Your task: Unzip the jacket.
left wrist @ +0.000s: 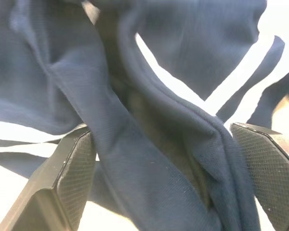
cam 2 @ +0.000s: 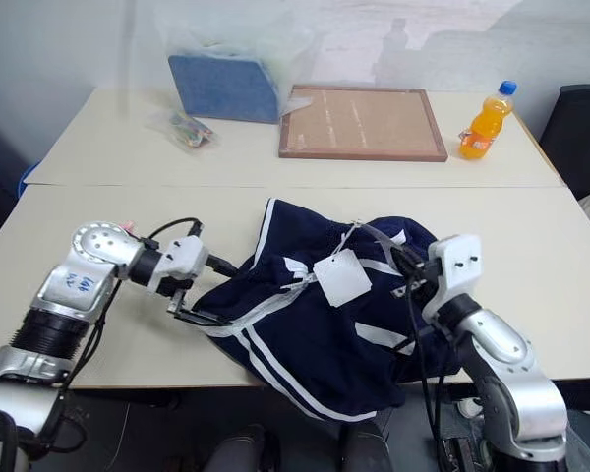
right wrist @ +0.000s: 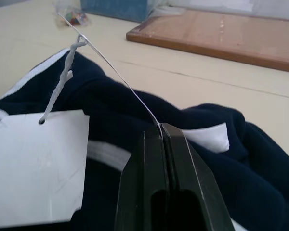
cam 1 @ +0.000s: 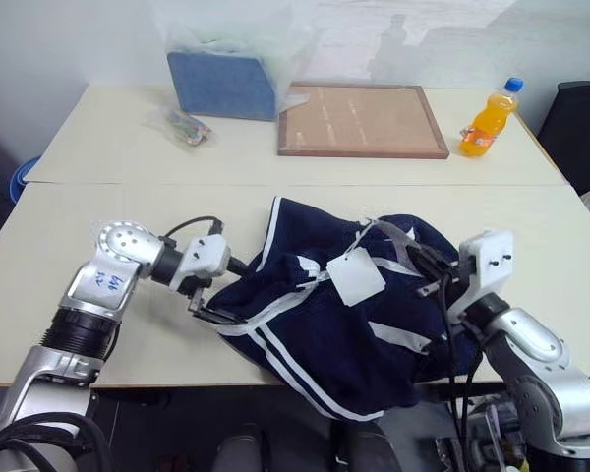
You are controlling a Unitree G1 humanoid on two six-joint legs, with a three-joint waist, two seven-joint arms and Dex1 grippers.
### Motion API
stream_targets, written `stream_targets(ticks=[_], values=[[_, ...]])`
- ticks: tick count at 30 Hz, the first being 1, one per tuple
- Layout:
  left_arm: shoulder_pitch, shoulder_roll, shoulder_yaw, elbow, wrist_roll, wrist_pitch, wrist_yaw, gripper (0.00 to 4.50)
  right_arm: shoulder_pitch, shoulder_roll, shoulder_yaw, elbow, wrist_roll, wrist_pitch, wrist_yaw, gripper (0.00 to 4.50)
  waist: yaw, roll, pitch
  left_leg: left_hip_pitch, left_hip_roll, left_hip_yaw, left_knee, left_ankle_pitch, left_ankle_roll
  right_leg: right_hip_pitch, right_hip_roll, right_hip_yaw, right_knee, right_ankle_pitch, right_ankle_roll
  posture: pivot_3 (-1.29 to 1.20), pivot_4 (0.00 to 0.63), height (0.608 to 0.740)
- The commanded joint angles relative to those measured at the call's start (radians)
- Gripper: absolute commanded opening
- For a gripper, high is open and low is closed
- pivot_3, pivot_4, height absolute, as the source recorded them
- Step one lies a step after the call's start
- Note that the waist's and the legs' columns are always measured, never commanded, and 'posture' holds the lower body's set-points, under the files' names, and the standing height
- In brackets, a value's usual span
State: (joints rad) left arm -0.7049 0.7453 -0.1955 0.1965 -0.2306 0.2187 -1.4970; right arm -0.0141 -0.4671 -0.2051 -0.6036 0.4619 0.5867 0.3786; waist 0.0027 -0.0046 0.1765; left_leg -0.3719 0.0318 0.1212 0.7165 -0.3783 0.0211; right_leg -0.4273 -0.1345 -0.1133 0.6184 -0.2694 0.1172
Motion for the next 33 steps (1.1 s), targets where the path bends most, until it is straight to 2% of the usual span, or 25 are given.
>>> stream_targets(ticks=[1,8,14,18,21,24,33], values=[[-0.112,-0.015,0.040,-0.032,-0.084,0.095,-0.029,4.50,0.012,-0.029,-0.013,-0.075,-0.007,-0.029,0.018,0.01,0.000,0.000,0.000,0.000,0.000,0.000,0.000,0.000,0.000,0.000,0.000,0.000,0.000,0.000,0.000,0.00,0.150,0.740],[-0.258,-0.111,0.006,-0.016,-0.111,0.101,-0.038,4.50,0.015,-0.042,0.015,-0.073,-0.061,-0.046,0.011,0.01,-0.003,0.000,0.000,0.001,0.000,0.001,0.000,0.000,0.000,0.000,0.001,0.001,0.000,0.000,0.000,0.00,0.150,0.740],[-0.274,-0.260,-0.120,0.057,0.041,-0.117,0.044,4.50,0.013,-0.035,0.020,-0.067,-0.087,-0.050,0.005,0.01,0.004,0.000,0.000,0.000,0.000,0.001,0.000,0.000,0.000,0.000,0.001,0.001,0.000,0.000,0.000,0.00,0.150,0.740],[-0.301,-0.363,-0.189,0.208,0.212,-0.239,0.223,4.50,0.008,-0.033,0.020,-0.061,-0.102,-0.054,-0.002,0.01,0.014,-0.001,0.000,0.000,-0.001,0.001,0.001,0.000,0.000,0.000,0.001,0.001,-0.001,0.000,0.000,0.00,0.150,0.740],[-0.306,-0.387,-0.221,0.311,0.307,-0.319,0.315,4.50,0.012,-0.038,0.019,-0.064,-0.112,-0.055,-0.004,0.01,0.015,-0.001,0.000,0.001,-0.001,0.001,0.000,0.000,0.000,0.000,0.001,0.001,-0.001,0.000,0.000,0.00,0.150,0.740],[-0.304,-0.401,-0.218,0.379,0.340,-0.363,0.363,4.50,0.022,-0.044,0.019,-0.068,-0.122,-0.061,0.002,0.01,0.017,-0.001,0.000,0.000,0.000,0.001,0.000,0.000,0.000,0.000,0.001,0.001,-0.001,0.000,0.000,0.00,0.150,0.740],[-0.271,-0.378,-0.147,0.516,0.316,-0.401,0.385,4.50,0.052,-0.031,-0.016,-0.091,-0.099,-0.063,-0.004,0.01,0.020,-0.001,0.000,0.000,0.000,0.001,0.000,0.000,0.000,0.000,0.001,0.000,-0.001,0.000,0.000,0.00,0.150,0.740]])
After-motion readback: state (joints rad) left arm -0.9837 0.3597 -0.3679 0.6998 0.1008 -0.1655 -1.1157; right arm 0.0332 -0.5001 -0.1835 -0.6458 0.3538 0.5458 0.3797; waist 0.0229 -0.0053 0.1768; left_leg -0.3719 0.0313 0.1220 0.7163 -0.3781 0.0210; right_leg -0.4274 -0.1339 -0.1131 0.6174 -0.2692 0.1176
